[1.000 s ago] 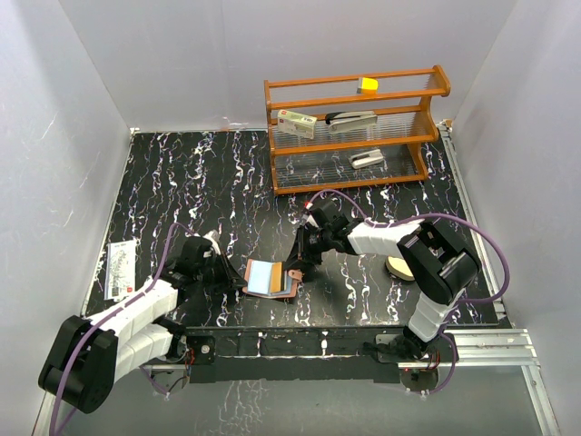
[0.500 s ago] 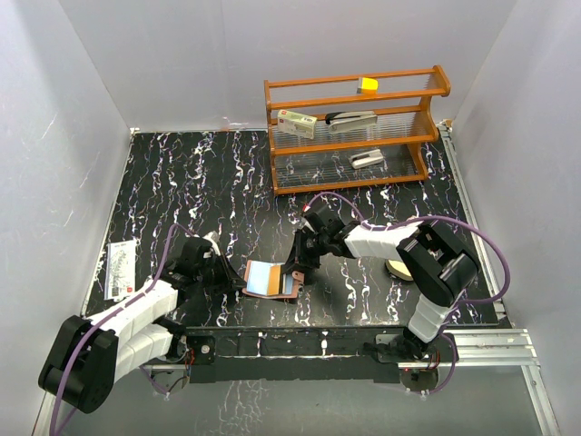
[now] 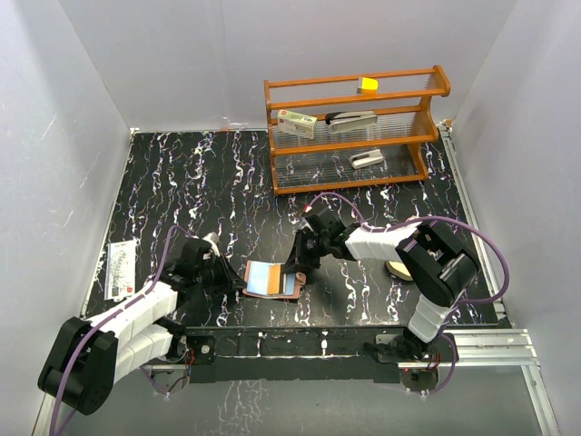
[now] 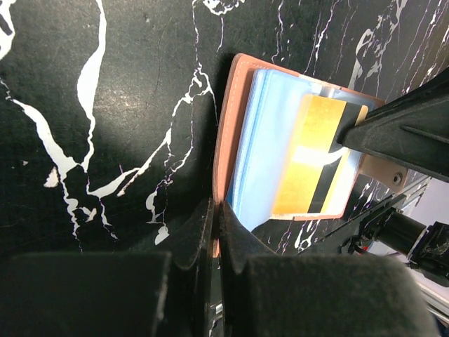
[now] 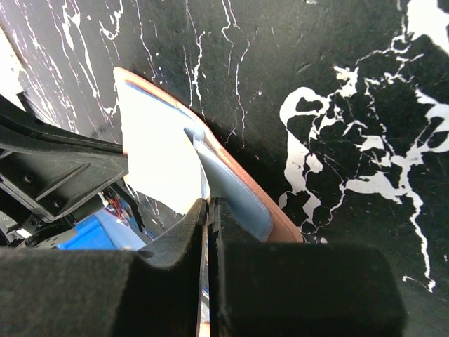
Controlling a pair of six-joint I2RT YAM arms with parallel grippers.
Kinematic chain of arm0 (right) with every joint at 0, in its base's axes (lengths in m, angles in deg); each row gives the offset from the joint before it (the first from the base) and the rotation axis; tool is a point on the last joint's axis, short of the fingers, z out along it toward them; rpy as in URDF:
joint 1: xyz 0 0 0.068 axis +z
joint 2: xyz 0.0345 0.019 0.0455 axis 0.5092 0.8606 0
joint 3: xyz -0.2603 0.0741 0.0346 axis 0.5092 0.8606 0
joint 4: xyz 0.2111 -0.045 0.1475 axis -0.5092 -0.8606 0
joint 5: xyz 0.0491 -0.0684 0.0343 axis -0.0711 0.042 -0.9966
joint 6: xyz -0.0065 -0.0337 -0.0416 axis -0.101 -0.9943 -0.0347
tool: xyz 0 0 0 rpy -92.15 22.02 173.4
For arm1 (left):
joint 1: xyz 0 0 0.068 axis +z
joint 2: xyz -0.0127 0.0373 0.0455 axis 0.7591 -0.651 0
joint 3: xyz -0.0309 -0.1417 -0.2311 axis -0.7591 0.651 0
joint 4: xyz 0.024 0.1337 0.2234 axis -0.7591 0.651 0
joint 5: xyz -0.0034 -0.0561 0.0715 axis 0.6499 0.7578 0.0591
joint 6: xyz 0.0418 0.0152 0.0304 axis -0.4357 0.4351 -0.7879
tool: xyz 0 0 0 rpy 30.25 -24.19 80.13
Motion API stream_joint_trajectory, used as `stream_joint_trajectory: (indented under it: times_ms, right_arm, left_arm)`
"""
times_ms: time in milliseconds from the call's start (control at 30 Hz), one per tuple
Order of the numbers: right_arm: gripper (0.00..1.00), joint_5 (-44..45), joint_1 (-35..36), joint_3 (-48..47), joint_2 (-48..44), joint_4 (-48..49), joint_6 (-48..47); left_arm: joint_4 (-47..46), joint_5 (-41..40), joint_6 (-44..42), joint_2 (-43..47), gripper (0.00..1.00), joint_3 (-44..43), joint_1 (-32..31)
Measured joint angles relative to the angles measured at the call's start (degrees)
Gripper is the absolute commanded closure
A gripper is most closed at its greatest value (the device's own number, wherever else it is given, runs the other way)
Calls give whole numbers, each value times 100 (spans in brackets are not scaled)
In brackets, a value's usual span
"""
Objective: Put the credit cards into the card holder
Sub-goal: Insert the credit card into the card holder.
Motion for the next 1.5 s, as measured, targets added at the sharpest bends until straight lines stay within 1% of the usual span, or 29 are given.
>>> stream_joint_trajectory:
  times_ms: [300,533,567,733,800,900,1200,1500]
  right_arm:
    - [100,52,24,216,0,435,164]
    - [100,168,131,221,0,588,293]
    - [98,203,155,221,0,605,315]
    - [79,415,236,219,0,584,391]
    - [73,538,258,210,0,472,387]
    - [67,671,271,131,-85,256,345]
    - [65,994,330,98,-343,-302,271]
    - [61,979,573,90,-299,-197,365]
  left_arm:
    - [-195,94,195,0,100,138,2]
    - [-330,162,339,0,100,225,4]
    - [-332,166,348,0,100,225,4]
    - [-350,195,374,0,100,227,4]
    - [-378,225,391,2,100,227,4]
    - [-380,247,409,17,100,227,4]
    - [-461,302,411,26,100,227,4]
    - [-479,304,415,26,100,227,4]
